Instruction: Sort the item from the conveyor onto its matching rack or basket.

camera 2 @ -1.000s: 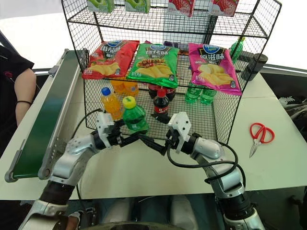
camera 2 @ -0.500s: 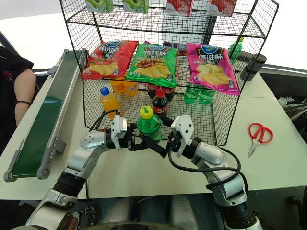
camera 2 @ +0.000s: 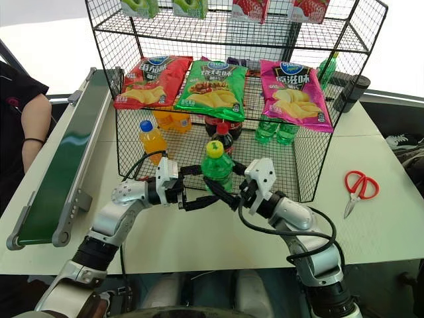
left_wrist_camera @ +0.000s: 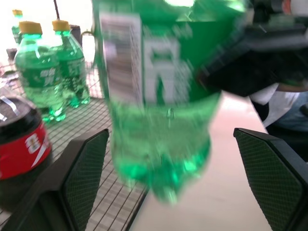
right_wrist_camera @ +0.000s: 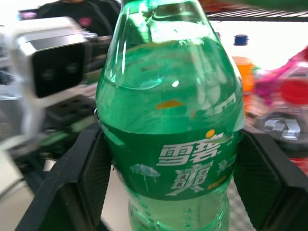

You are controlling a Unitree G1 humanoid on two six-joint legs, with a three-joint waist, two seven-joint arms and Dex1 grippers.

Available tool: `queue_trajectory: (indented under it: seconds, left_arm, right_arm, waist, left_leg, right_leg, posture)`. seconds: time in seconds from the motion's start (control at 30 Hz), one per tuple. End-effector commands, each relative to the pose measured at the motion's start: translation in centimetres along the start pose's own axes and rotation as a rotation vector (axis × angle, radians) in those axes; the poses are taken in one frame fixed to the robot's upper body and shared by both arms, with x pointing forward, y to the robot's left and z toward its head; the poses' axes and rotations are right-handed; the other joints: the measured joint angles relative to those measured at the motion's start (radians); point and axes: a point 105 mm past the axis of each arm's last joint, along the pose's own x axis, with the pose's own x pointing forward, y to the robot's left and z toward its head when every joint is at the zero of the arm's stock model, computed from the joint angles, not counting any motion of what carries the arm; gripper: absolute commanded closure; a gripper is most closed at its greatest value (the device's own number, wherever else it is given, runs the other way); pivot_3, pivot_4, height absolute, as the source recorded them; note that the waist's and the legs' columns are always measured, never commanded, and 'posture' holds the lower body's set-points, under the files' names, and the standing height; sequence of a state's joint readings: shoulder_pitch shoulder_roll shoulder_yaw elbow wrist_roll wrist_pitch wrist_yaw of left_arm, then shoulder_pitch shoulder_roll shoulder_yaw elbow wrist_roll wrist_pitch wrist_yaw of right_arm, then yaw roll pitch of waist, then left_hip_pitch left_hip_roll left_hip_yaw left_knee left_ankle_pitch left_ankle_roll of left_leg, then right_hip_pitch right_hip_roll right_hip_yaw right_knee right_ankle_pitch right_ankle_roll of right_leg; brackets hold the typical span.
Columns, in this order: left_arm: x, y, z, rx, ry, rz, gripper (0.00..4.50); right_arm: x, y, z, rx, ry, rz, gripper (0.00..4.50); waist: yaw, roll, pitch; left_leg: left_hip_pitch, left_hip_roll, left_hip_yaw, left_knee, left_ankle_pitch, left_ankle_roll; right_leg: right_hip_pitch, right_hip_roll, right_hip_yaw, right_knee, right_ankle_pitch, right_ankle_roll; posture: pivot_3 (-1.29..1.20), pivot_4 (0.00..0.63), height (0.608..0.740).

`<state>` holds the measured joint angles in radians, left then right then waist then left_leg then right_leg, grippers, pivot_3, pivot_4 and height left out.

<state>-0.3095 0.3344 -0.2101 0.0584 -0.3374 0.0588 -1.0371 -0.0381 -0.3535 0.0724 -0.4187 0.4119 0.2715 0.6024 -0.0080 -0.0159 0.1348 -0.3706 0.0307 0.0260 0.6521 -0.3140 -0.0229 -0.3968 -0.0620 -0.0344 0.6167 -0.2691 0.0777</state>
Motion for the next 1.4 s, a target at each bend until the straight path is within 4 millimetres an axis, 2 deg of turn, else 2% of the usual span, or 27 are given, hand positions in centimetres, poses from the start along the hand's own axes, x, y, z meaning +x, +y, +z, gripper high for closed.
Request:
queue_trajectory:
  seconds: [0.03, 0.2, 0.33, 0.53, 0.67, 0.87, 1.23, 1.4]
  left_arm:
    - [-0.9, 1.0, 0.5, 0.022, -0.012, 0.069, 0.02]
    - [-2.4, 2.1, 0.6, 0.037, -0.011, 0.151, 0.02]
    - [-3.5, 2.6, 1.4, 0.063, -0.025, 0.199, 0.02]
    - [-3.6, 1.6, 1.9, 0.058, -0.032, 0.174, 0.02]
    - [-3.6, 0.6, 1.7, 0.045, -0.033, 0.15, 0.02]
    - [-3.3, 0.1, 1.4, 0.044, -0.035, 0.146, 0.02]
    - [-2.9, 0.1, 1.5, 0.046, -0.053, 0.155, 0.02]
    - [-2.7, 0.1, 1.7, 0.047, -0.058, 0.153, 0.02]
  right_arm:
    - [-0.7, -1.6, 1.8, -0.086, -0.068, -0.078, 1.49]
    - [-1.6, -4.1, 1.8, -0.126, -0.054, -0.211, 1.49]
    - [-3.5, -6.9, 0.8, -0.152, -0.009, -0.391, 1.49]
    - [-5.1, -9.0, -0.6, -0.146, 0.01, -0.526, 1.49]
    - [-5.3, -10.0, -1.5, -0.129, 0.01, -0.572, 1.49]
    - [-4.9, -11.0, -2.3, -0.082, -0.024, -0.617, 1.49]
    - [-3.9, -13.1, -3.7, -0.023, -0.104, -0.749, 1.49]
    - [-3.4, -13.2, -4.4, 0.012, -0.128, -0.763, 1.49]
  waist:
    - [0.0, 0.0, 0.0]
    - [0.0, 0.0, 0.0]
    - [0.001, 0.0, 0.0]
    - [0.0, 0.001, 0.0]
    - [-0.003, 0.002, 0.0]
    - [-0.003, 0.004, 0.0]
    - [-0.003, 0.005, 0.0]
    - [-0.004, 0.007, -0.001]
  left_leg:
    - [0.0, 0.0, 0.0, 0.0, 0.0, 0.0]
    - [0.0, 0.0, 0.0, 0.0, 0.0, 0.0]
    - [0.0, 0.0, 0.0, 0.0, 0.0, 0.0]
    - [0.0, 0.0, 0.001, 0.0, 0.0, 0.0]
    - [0.001, 0.001, 0.001, -0.001, 0.0, 0.0]
    - [0.002, 0.001, 0.001, 0.0, 0.0, 0.0]
    - [0.002, 0.001, 0.002, 0.0, 0.0, 0.0]
    - [0.002, 0.001, 0.002, 0.0, 0.0, 0.0]
  right_leg:
    - [0.0, 0.0, 0.0, 0.0, 0.0, 0.0]
    - [0.0, 0.0, 0.0, 0.0, 0.0, 0.0]
    - [0.0, 0.0, 0.0, 0.0, 0.0, 0.0]
    - [0.0, 0.0, 0.001, 0.0, 0.0, 0.0]
    - [0.0, 0.0, 0.001, 0.001, 0.0, 0.0]
    - [0.0, 0.0, 0.002, 0.002, 0.0, 0.0]
    - [0.0, -0.001, 0.002, 0.002, 0.0, 0.0]
    - [0.0, 0.0, 0.002, 0.003, 0.0, 0.0]
  posture:
    - [0.0, 0.15, 0.74]
    - [0.0, 0.15, 0.74]
    - [0.0, 0.15, 0.74]
    - [0.0, 0.15, 0.74]
    - [0.0, 0.15, 0.74]
    - [0.0, 0.15, 0.74]
    - [0.0, 0.15, 0.74]
    - [0.0, 0.15, 0.74]
